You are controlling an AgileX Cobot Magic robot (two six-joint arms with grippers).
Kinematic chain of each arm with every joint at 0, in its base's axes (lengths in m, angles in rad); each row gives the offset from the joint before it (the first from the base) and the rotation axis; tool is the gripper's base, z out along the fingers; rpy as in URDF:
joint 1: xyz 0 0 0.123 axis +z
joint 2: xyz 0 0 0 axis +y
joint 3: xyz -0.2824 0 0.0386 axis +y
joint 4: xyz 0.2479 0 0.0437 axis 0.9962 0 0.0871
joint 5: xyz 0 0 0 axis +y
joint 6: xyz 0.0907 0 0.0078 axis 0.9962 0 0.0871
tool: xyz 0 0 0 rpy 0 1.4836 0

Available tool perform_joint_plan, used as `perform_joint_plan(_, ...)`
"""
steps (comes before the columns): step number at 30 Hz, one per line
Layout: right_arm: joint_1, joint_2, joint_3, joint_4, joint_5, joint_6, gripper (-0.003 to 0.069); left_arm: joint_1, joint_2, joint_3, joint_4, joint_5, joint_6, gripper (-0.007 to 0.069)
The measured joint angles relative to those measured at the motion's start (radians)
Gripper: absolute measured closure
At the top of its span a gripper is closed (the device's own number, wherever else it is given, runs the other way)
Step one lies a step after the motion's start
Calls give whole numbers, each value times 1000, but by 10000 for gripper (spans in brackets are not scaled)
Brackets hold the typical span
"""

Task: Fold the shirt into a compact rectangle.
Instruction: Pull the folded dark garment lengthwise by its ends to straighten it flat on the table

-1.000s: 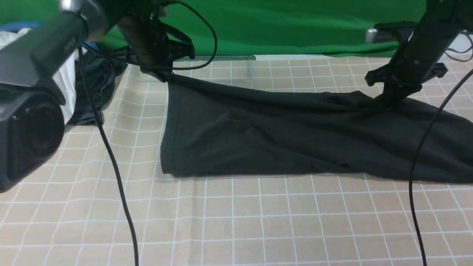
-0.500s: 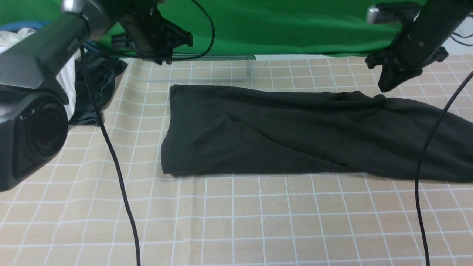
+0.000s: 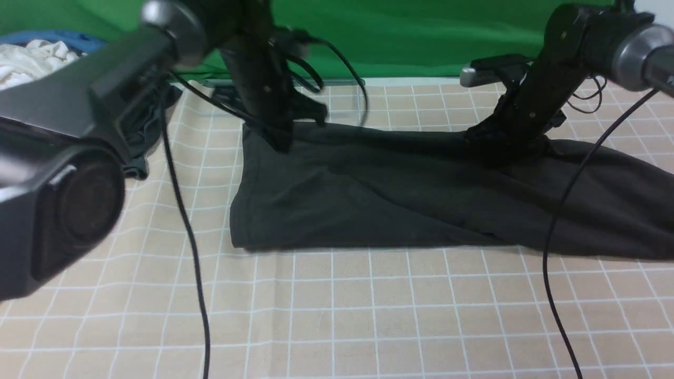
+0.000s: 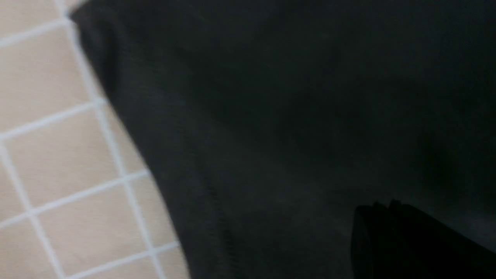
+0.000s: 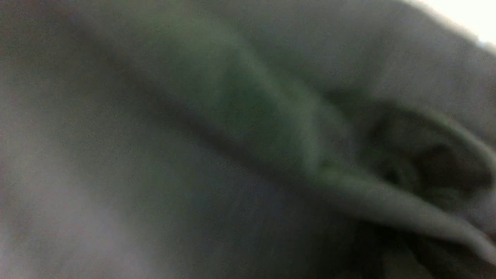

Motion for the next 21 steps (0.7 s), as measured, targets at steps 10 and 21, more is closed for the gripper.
perform_joint_plan(10, -57, 10, -174, -62, 102, 3, 622, -89, 1, 21, 5, -1, 1, 607)
perform_joint_plan(21, -325, -321, 22, -64, 273, 18, 624, -90, -89, 226, 1, 2, -1, 606)
